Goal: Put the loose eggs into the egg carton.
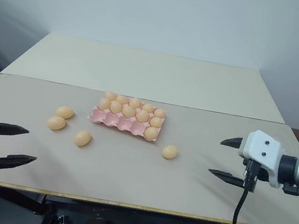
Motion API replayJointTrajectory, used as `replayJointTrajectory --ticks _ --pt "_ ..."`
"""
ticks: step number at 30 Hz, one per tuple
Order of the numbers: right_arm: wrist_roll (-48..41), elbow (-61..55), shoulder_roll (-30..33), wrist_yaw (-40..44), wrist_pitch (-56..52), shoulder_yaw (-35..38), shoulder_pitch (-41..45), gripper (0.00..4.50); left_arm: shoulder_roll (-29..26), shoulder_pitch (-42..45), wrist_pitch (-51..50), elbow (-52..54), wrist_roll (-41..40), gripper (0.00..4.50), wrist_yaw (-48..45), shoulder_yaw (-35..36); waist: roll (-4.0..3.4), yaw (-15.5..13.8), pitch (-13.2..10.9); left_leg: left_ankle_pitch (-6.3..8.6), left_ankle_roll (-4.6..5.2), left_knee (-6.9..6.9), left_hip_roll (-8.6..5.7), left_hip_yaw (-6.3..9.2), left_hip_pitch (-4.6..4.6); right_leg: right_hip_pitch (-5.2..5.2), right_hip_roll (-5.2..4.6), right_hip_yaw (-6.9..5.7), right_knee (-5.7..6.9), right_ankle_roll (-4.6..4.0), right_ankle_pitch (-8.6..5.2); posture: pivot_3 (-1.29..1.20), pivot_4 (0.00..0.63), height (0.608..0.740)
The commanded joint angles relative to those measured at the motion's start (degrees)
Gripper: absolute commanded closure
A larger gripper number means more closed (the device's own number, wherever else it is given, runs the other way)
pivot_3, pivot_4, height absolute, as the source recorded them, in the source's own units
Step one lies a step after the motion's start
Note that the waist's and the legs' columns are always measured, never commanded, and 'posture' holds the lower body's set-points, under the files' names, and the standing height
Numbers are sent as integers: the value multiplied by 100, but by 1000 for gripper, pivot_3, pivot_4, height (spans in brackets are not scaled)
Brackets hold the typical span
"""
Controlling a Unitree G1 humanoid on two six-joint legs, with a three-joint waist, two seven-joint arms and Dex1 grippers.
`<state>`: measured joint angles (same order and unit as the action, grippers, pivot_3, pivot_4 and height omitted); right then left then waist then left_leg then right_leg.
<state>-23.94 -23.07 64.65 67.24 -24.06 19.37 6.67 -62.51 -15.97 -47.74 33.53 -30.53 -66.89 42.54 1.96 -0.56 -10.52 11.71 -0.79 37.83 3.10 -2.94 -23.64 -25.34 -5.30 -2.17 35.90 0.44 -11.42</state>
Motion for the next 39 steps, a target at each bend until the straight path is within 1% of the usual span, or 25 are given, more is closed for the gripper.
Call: replayJointTrajectory --ticks 1,5,9,10,16,20,28,33,36,39 --pt "-140 -130 -136 -234 -95 -166 312 0 -119 52 95 98 7 54 37 -215 0 0 0 -1 1 0 1 0 0 0 1 0 0 0 0 0 150 740" --pt "171 -142 -507 -699 -260 -974 716 0 -208 419 172 8 -27 54 184 -702 1 -6 1 -9 14 0 1 1 -5 -3 2 0 0 0 0 0 150 740" --pt "575 86 -979 -1053 -313 -1784 1236 0 -244 741 199 -39 -74 54 253 -1081 1 6 0 -11 18 0 0 -1 -7 -4 2 1 2 0 1 0 150 740" --pt "731 188 -1070 -1106 -259 -1984 1357 0 -248 783 199 -41 -73 54 267 -1147 1 8 0 -20 33 0 0 -1 -9 -7 3 1 2 0 1 0 150 740" --pt "1228 856 -1741 -1294 -64 -2713 1960 0 -285 845 215 -37 -79 54 242 -1356 1 5 1 -23 39 0 -1 -1 -22 -17 6 1 2 -1 1 0 150 740" --pt "1344 1260 -2077 -1292 -12 -2908 2130 0 -293 878 233 -15 -74 54 255 -1447 1 2 1 -23 39 0 -2 -1 -22 -17 6 1 5 0 1 0 150 740" --pt "1597 1788 -2289 -1081 336 -3208 2209 0 -277 864 248 12 -36 54 297 -1485 1 3 1 -24 39 0 -2 -1 -20 -16 7 1 9 0 2 0 150 740" --pt "1675 2221 -2612 -1084 309 -3297 2379 0 -193 761 238 55 -36 54 378 -1490 1 30 1 -24 40 0 -1 0 -16 -13 10 2 12 0 2 0 150 740" --pt "1861 2523 -2700 -1074 387 -3398 2501 589 -162 684 195 88 -37 0 445 -1454 1 43 1 -24 40 0 -1 0 -16 -14 9 2 15 -1 2 0 150 740" --pt "1877 2667 -2764 -1035 458 -3397 2539 1566 -102 538 167 166 -22 0 520 -1358 1 42 1 -24 40 0 -2 0 -16 -13 8 2 13 0 2 0 150 740"
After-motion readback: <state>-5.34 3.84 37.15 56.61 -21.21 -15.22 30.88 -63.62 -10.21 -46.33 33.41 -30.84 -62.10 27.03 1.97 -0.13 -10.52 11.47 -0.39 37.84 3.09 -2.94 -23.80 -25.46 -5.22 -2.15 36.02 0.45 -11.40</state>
